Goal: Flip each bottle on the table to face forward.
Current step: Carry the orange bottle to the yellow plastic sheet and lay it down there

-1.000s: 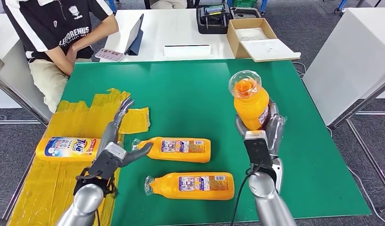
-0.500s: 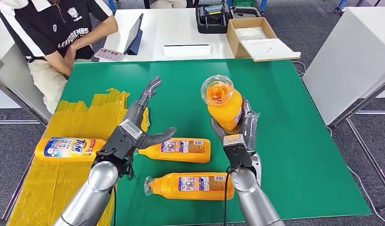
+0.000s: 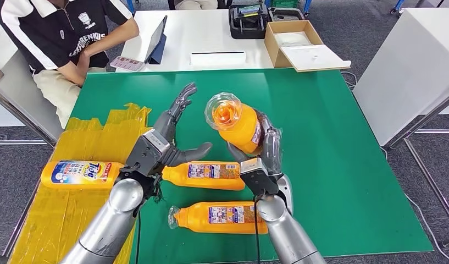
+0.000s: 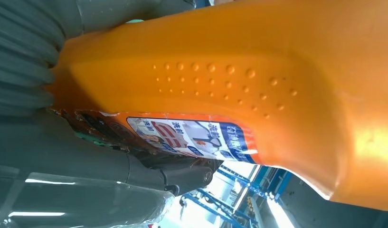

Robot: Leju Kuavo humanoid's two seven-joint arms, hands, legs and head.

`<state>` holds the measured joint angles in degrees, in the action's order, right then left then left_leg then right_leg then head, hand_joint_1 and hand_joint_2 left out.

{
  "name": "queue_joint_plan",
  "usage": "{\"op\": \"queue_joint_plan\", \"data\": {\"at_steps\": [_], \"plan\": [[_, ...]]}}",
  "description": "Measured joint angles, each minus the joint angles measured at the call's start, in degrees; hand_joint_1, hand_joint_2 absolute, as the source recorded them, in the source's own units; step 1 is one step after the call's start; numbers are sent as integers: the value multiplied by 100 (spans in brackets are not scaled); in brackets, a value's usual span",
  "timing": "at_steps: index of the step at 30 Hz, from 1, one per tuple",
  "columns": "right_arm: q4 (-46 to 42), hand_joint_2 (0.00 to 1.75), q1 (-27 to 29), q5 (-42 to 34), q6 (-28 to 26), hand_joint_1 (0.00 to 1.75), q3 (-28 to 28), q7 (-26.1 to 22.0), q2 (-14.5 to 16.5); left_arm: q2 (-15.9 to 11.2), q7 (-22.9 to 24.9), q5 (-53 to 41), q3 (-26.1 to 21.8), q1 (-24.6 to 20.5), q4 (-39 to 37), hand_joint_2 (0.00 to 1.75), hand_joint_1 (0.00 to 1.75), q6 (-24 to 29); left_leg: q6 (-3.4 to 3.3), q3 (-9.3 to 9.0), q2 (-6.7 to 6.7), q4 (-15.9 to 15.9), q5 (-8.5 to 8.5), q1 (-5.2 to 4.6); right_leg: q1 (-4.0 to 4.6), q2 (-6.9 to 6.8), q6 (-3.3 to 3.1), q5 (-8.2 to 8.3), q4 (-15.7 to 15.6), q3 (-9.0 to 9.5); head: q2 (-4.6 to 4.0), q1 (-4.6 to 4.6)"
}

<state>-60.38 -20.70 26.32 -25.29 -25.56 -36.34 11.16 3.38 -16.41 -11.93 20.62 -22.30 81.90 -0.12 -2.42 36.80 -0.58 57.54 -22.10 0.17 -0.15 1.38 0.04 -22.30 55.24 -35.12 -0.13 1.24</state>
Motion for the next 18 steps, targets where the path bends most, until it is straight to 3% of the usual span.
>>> {"op": "queue_joint_plan", "data": {"at_steps": [18], "plan": [[934,175,-781,-156,-562,175,261,-316,304,81,-126,92,3,-31,-288,175,0,-69,0,2,2,1,3,0,0,1,0,1,2,-2,0,-1]]}}
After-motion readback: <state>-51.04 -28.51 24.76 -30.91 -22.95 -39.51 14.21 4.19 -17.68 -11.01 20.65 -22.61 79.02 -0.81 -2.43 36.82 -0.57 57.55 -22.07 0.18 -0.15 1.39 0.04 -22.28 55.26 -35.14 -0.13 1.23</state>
